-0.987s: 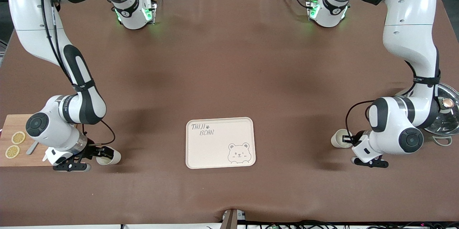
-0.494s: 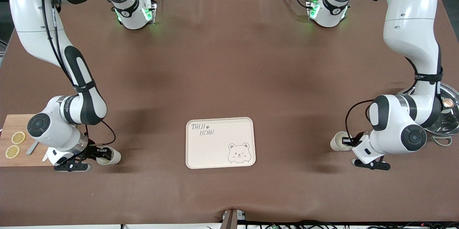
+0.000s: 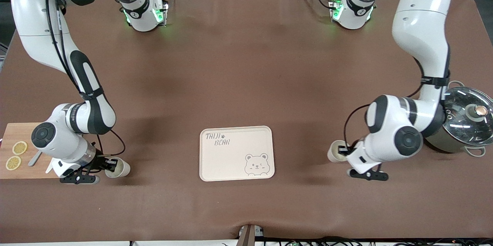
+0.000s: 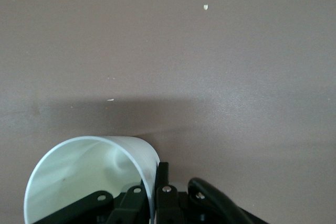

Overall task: Place white IKEA cup upright on tray with both arms
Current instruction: 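Carry the cup with the left gripper toward the bear tray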

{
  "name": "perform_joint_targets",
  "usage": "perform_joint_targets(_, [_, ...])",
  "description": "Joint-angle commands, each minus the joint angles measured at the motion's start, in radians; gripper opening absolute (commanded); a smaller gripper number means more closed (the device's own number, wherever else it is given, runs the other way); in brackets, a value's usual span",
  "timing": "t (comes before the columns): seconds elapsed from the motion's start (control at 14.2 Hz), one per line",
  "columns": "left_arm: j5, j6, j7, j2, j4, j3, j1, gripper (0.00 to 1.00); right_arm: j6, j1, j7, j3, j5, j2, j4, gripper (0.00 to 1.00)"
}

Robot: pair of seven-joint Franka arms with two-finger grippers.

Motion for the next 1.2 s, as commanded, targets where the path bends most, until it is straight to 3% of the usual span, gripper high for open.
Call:
perform_joint_targets(0.0, [-0.003,0.015,-0.130,-0.003,0.025,0.003,-0.067,0.00,0.009,-0.008,-0.006,0.007,-0.006,0.013,0.017,0.00])
perform_joint_targets(0.35, [-0.009,0.096,-0.352,0.009,0.039,-0.002,-0.196,0.00,-0.020,0.003,0.013,0.012,0.010,0.004,0.038,0.00])
perform_joint_targets(0.56, [-0.027,0.168,-0.408,0.021,0.039,-0.003,-0.236,0.00,-0.142,0.021,0.095,0.016,0.032,-0.004,0.092,0.00])
perform_joint_targets(0.78, [-0.134,0.268,-0.420,0.060,0.037,-0.002,-0.273,0.00,-0.213,0.073,0.210,0.018,0.032,-0.010,0.137,0.00])
perform_joint_targets(1.13, [-0.142,0.323,-0.472,0.130,0.037,0.000,-0.308,0.00,-0.213,0.208,0.459,0.013,0.017,-0.012,0.140,0.00])
